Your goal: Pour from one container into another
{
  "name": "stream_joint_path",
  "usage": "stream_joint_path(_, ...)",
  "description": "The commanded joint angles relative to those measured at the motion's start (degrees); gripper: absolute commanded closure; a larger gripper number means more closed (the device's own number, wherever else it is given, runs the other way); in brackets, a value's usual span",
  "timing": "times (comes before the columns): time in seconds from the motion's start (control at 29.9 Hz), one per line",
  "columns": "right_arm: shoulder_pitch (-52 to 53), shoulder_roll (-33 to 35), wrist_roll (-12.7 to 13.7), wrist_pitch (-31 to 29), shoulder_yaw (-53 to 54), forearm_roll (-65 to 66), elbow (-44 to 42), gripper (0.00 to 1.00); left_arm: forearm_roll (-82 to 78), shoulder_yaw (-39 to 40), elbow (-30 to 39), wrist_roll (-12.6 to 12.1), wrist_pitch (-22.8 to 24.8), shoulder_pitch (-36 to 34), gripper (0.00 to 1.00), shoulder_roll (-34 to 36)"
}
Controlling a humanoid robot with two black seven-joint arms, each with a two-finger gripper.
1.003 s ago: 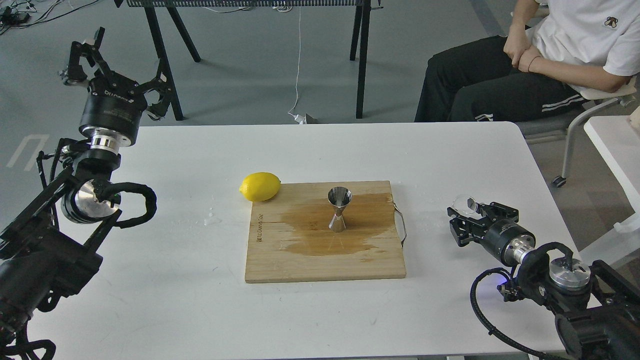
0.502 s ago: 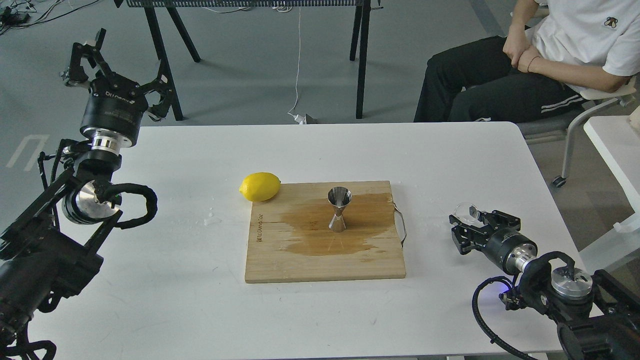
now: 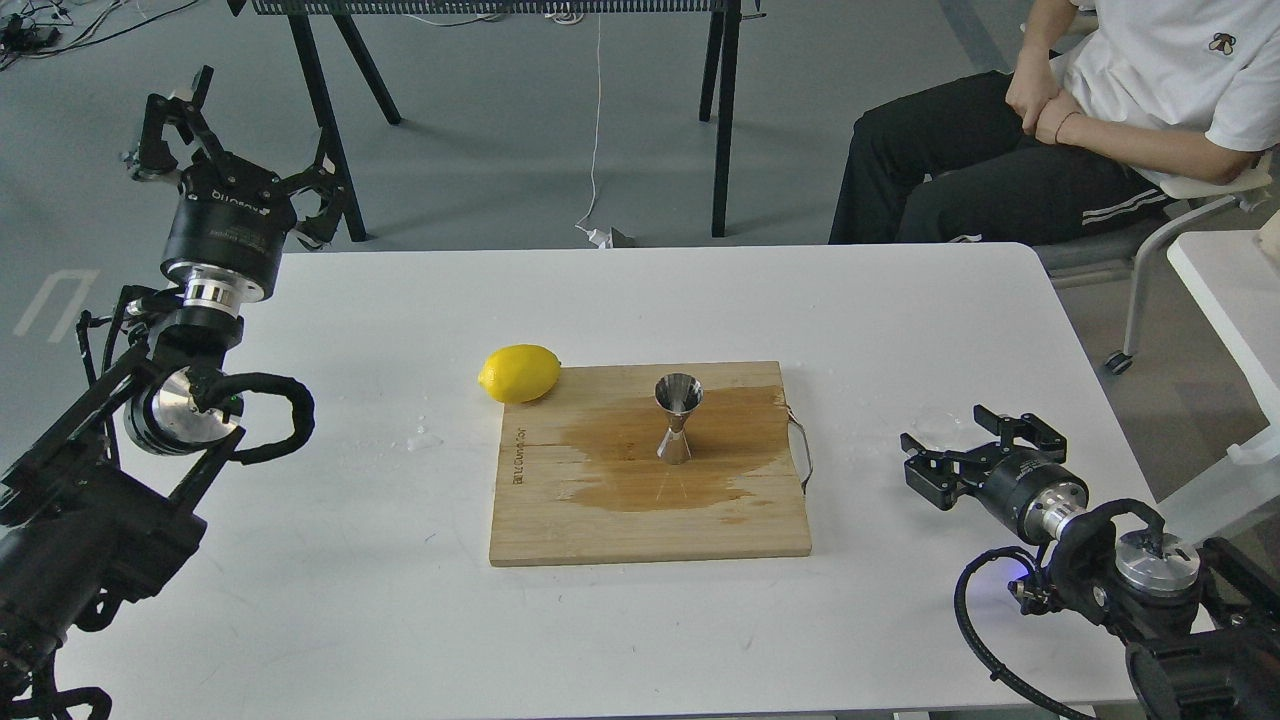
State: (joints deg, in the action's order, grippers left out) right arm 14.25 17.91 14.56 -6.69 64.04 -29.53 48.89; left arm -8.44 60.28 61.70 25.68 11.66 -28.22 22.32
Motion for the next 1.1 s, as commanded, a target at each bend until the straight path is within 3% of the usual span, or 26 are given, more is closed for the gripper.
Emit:
stream_joint_path(0.0,-0.1,1.4,0.1,-2.9,0.1,0.0,2.0,0.02,0.0,0.0,0.0,0.0,0.0,0.0,0.0,0.1)
stream_joint_path(0.23,1.3,2.7,-0.6,-15.8,0.0,0.8,2.5,0.01,-0.1,0.0,0.0,0.0,0.0,0.0,0.0,0.1)
stream_joint_path(0.37,4.5,4.7,-0.6,-19.9,-0.1,1.2,2.3,0.01,0.0,0.0,-0.1,-0.1,0.0,0.0,0.0,0.3)
stream_joint_path(0.6,13.2,6.5,-2.0,-20.6,-0.1,5.1,0.2,0.0,0.0,0.0,-0.4,-0.2,0.0,0.2,0.0,0.1)
stream_joint_path(0.87,21.7,6.6,-9.5,-21.3,-0.2,9.7,-4.6,0.0,0.1,-0.1,-0.4,-0.6,-0.1,0.4,0.0,0.2)
stream_joint_path(1.07,23.8,6.7,-9.8,-21.3,-0.3,10.6,-4.7,0.0,0.1,-0.1,-0.5,-0.8,-0.1,0.4,0.0,0.2)
